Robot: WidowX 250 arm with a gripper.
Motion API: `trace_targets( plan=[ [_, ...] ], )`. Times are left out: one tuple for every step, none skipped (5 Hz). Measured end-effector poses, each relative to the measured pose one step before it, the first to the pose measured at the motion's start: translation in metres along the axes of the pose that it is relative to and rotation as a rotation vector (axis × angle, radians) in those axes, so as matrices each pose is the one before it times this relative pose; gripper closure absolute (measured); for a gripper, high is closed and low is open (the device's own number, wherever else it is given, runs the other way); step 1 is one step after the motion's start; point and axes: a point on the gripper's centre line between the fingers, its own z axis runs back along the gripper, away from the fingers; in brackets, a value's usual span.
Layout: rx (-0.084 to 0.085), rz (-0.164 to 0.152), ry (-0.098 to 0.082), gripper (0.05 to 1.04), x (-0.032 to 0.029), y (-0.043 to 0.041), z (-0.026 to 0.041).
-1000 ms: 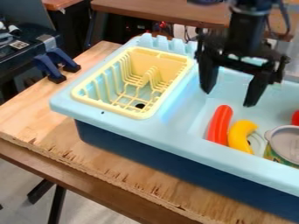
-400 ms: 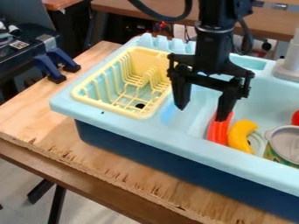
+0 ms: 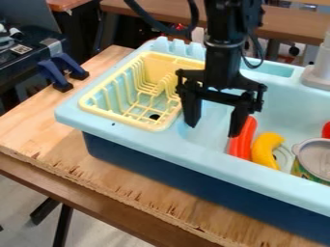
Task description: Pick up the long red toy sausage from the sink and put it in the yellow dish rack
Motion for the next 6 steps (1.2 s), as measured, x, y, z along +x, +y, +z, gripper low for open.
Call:
trace_targets(
  plan=[
    [0.0192, -0.0018, -0.0455, 0.081, 0.00533, -0.00694, -0.00342],
    [-0.0084, 0.0061, -0.028, 0.081, 0.00184, -0.01294, -0.00424],
    [0.0226, -0.0164, 0.0158, 0.081, -0.00452, -0.01046, -0.00884],
    [0.0249, 0.0139, 0.0038, 0.081, -0.00136, 0.00133, -0.00175],
    [0.0566, 0.0454, 0.0344, 0.081, -0.00541, 0.01717, -0.00717],
    [0.025, 0.0219, 0.0152, 0.081, 0.0025, 0.00937, -0.00544]
  ],
)
